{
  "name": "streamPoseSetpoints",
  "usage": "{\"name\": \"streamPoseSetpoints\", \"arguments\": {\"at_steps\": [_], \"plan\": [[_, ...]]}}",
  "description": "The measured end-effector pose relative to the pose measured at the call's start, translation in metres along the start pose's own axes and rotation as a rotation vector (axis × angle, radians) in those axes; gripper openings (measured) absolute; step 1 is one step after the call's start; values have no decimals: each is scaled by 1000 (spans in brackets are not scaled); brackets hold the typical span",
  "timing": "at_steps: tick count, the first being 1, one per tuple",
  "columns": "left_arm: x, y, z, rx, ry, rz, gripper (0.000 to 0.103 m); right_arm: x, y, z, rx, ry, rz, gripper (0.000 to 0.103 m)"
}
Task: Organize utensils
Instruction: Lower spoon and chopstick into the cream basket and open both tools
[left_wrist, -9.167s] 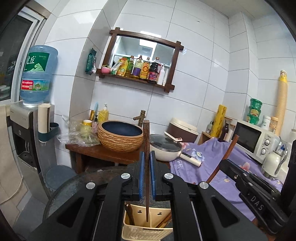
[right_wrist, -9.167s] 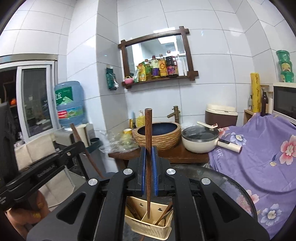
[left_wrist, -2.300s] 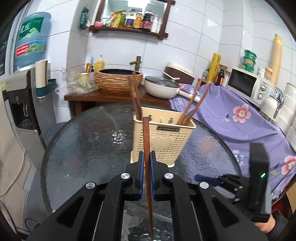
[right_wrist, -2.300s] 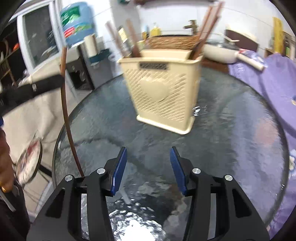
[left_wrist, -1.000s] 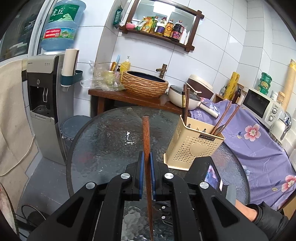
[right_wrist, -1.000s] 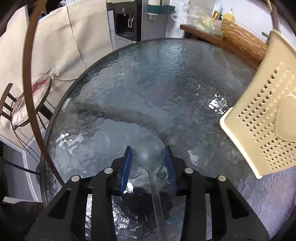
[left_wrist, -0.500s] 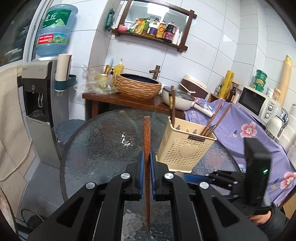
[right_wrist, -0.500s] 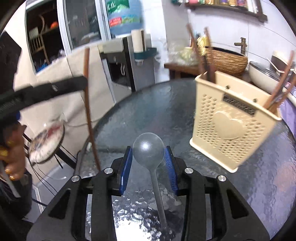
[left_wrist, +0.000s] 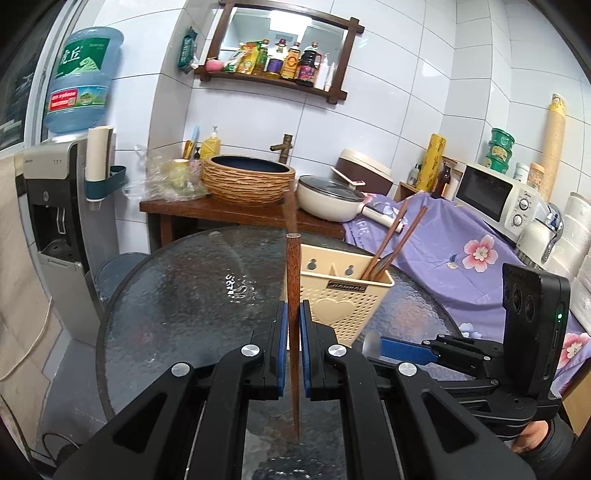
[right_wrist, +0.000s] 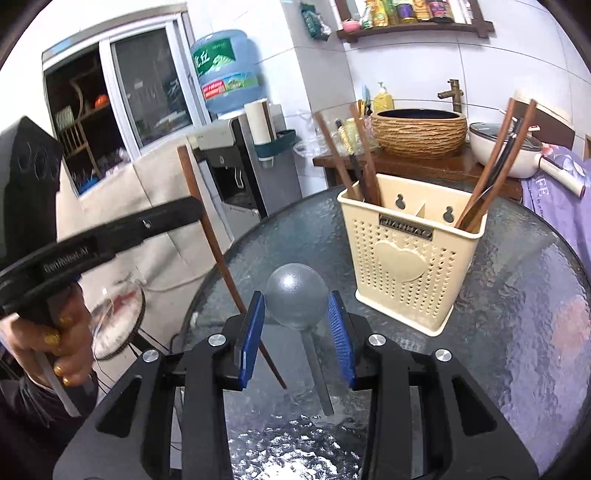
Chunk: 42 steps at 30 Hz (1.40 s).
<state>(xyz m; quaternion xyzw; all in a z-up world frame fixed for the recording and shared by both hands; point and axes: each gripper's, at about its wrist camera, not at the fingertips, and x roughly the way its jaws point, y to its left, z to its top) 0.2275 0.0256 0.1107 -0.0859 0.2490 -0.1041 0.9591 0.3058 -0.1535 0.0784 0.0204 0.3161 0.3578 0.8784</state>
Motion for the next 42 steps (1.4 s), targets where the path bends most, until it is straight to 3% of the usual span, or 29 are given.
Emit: {"name": "streamPoseSetpoints", "arguments": {"at_steps": [4,11,24,30,42], "plan": [[2,-11,11,10,-8,-16,6,-12,-7,13,37,-46,7,36],[5,-23,47,14,-53,-15,6,-42,-15,57,54,-195,-64,36],[0,-30,135,-73,-310,15,6,-57,-32,131,119,-415,-192,36],[30,-37,124,-64,-335,56,6,-27,-52,124,169,-389,-244,36],[84,-23,79,-61,-217,76,6,17,-63,72,137,-316,-330,36]]}}
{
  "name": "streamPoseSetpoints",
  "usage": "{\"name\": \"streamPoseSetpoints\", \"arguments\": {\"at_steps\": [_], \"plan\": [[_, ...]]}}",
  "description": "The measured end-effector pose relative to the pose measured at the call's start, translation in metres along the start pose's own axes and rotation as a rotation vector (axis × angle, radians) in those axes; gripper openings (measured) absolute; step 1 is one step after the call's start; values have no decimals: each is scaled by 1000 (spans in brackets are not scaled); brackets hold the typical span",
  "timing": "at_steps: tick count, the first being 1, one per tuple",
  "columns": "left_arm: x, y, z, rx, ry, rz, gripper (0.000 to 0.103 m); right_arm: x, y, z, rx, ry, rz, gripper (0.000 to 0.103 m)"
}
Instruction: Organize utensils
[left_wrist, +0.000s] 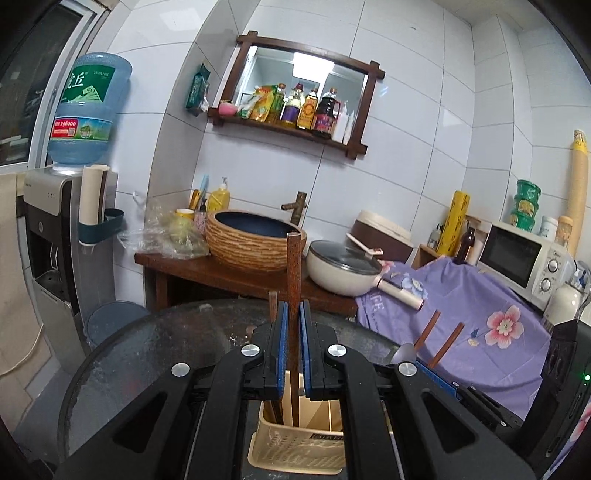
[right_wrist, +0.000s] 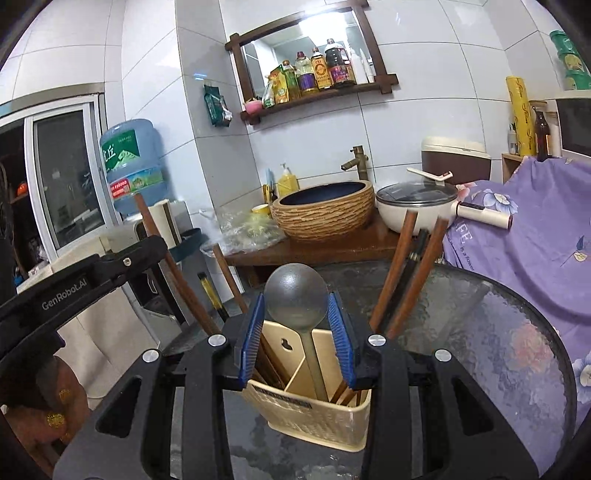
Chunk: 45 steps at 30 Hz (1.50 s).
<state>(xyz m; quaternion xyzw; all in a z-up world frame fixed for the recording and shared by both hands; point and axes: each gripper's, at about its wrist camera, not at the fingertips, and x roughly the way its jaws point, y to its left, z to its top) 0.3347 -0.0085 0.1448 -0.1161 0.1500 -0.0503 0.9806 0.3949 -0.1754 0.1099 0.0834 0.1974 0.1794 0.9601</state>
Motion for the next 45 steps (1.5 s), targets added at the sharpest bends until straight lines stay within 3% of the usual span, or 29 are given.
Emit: {"name": "streamPoseSetpoints", "arguments": {"at_steps": [17,22,28,30,36,45], "plan": [[24,5,-36,21,119,-14,6,10,-6,-45,-72,43,-63,38],[12,10,-35,9,114,-37,10,-2,-4,-47,-96,16,-60,47],[-23,19,-36,-10,56,-57,45,-31,-8,-52,-95,-13,-60,59],[-35,23,-40,-13,47,-51,59,-42,-9,-57,-82,-14,-70,74],[-66,31,-70,17,63,-48,93,-74,-10,-82,-84,8,-60,92],[-117,42,-152,105,108,28,96,-129,7,-157,-186,46,-94,97]]}}
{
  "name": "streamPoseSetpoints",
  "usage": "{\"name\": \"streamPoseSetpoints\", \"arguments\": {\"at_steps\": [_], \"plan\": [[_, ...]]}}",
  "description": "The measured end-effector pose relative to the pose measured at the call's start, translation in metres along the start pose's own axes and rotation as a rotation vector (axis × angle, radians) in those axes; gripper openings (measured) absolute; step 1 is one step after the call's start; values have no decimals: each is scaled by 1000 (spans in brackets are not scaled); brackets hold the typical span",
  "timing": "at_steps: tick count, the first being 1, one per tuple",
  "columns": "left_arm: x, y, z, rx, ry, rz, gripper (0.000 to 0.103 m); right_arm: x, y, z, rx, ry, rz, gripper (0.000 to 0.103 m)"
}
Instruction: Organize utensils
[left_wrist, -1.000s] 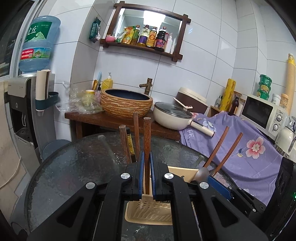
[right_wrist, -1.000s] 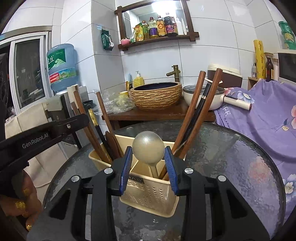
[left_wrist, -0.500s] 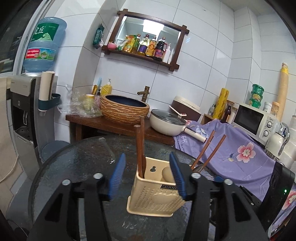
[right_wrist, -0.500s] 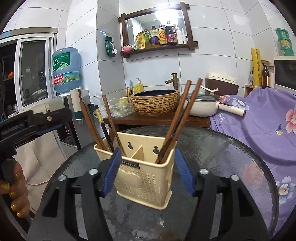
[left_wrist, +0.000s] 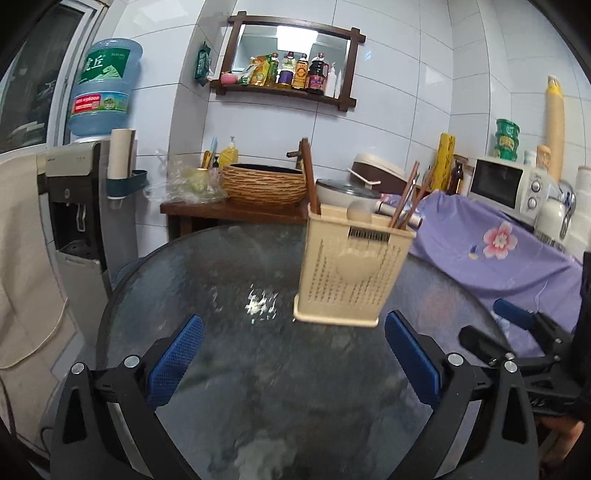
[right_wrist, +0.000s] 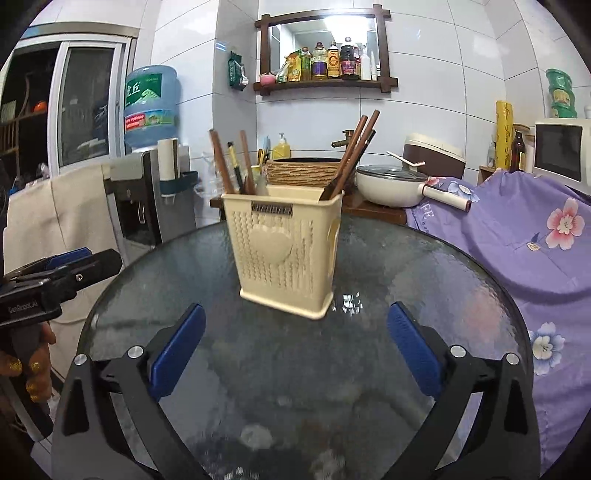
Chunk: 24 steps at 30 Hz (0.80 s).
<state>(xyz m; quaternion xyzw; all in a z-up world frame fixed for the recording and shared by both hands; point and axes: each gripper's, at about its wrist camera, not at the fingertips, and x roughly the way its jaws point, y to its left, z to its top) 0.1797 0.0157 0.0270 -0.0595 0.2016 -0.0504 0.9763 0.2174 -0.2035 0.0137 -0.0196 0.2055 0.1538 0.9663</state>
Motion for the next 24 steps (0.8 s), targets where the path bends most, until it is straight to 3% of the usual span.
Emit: {"name": "streamPoseSetpoints", "arguments": {"at_steps": [7,12,18,24], "plan": [[-48,-9,-50,58,18,80,97,-65,27,-53,-11,-37,8,97],[-89,-17,-66,97,-33,91,97,-120,39,-72,-6,-103,7,97],[-129,-21,-69,90,-94,64,97,-170,42,-77,10,-159,19,97],[-146,-26,-73,97,-135,68,97,-187,47,-78,4,-191,16,97]]}}
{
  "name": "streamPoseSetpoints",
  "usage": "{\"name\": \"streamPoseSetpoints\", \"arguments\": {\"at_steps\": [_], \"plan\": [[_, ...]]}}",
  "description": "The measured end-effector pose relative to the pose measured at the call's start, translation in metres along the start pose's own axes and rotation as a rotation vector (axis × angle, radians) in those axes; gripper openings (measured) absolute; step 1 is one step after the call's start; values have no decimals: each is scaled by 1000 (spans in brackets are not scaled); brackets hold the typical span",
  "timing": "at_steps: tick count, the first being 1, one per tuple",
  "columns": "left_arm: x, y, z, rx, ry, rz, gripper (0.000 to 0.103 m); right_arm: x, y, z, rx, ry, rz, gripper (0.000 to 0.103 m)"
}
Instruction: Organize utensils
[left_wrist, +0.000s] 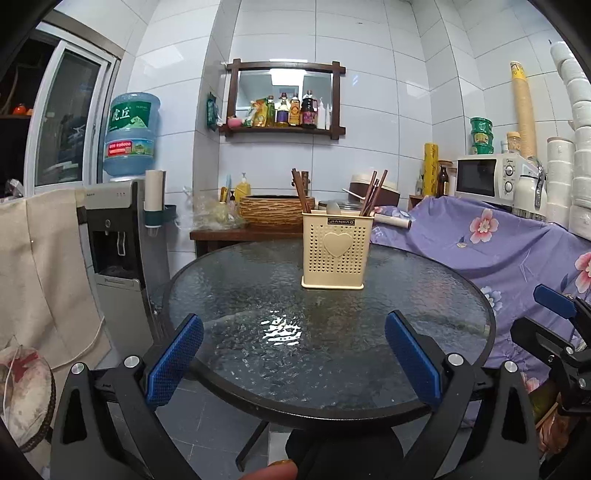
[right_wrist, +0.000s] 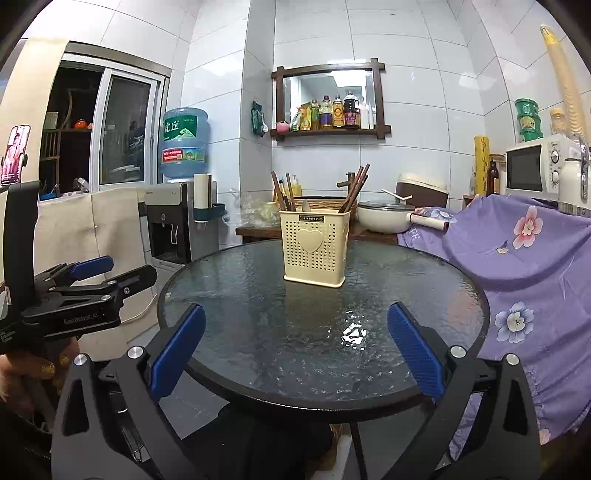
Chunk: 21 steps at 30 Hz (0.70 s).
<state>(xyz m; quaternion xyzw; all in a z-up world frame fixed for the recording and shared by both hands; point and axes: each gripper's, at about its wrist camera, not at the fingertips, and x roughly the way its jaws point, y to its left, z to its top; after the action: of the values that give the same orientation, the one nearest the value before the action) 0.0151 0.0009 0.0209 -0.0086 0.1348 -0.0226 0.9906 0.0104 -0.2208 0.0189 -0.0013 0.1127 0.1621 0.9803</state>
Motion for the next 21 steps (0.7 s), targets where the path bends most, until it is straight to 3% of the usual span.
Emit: {"name": "streamPoseSetpoints", "arguments": {"at_steps": [21], "plan": [[-1,-2,-12,0,51,7,97,1,-1,-5,13,16,-8,97]]}}
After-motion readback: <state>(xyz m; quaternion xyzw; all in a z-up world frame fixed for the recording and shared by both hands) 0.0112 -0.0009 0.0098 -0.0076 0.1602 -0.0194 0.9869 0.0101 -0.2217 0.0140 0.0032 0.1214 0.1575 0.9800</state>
